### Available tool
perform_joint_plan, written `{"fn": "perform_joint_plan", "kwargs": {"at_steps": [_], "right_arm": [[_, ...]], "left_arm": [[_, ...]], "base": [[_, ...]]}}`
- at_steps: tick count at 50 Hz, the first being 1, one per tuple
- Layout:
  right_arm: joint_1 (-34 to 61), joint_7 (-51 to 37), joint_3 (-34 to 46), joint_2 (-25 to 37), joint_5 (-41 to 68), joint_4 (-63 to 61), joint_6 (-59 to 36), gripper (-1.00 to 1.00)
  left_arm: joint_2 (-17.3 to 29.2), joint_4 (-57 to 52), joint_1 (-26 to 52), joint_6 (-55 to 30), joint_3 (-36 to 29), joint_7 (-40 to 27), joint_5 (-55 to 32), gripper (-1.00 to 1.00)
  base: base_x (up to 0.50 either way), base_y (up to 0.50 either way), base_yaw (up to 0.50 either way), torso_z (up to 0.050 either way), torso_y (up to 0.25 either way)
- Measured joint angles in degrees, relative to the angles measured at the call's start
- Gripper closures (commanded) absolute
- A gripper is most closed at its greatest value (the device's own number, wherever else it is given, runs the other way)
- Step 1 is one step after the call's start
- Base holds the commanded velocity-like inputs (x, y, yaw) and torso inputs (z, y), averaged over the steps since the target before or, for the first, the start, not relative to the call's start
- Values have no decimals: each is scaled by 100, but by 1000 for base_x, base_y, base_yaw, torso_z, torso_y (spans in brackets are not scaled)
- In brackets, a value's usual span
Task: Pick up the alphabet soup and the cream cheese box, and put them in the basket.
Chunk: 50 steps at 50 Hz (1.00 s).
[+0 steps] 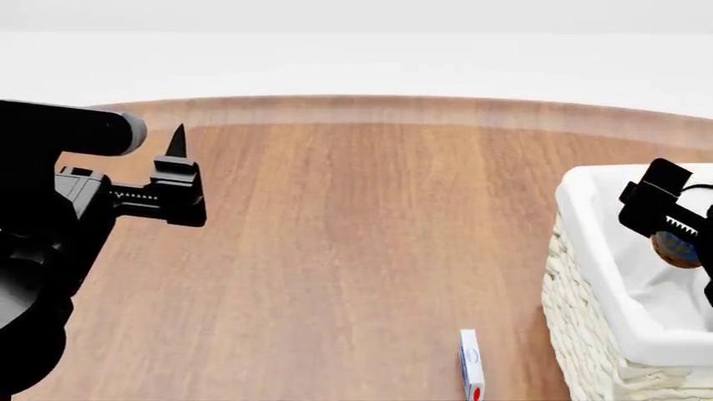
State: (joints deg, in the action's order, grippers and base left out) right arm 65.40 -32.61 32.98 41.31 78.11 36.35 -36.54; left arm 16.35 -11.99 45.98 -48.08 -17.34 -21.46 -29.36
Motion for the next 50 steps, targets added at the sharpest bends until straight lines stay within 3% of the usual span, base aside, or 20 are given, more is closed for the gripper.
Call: {"fn": "perform_joint_plan", "kwargs": {"at_steps": [14, 15, 37, 50], "right_arm": [[125, 322, 148, -361, -295, 884, 274, 100], [127, 330, 152, -374, -308, 916, 296, -100], [81, -218, -70, -141, -588, 308, 681, -100], [790, -440, 102, 22, -748, -793, 258, -100]], "left_arm": [[20, 59, -28, 71, -21, 5, 3, -100], [20, 65, -30, 77, -23, 6, 3, -100], [42, 186, -40, 180, -57, 19, 8, -100], [54, 202, -33, 198, -81, 6, 1, -100]], "base": [[0, 0, 0, 0, 1], [0, 0, 0, 0, 0], [0, 0, 0, 0, 0], [0, 0, 0, 0, 0]]}}
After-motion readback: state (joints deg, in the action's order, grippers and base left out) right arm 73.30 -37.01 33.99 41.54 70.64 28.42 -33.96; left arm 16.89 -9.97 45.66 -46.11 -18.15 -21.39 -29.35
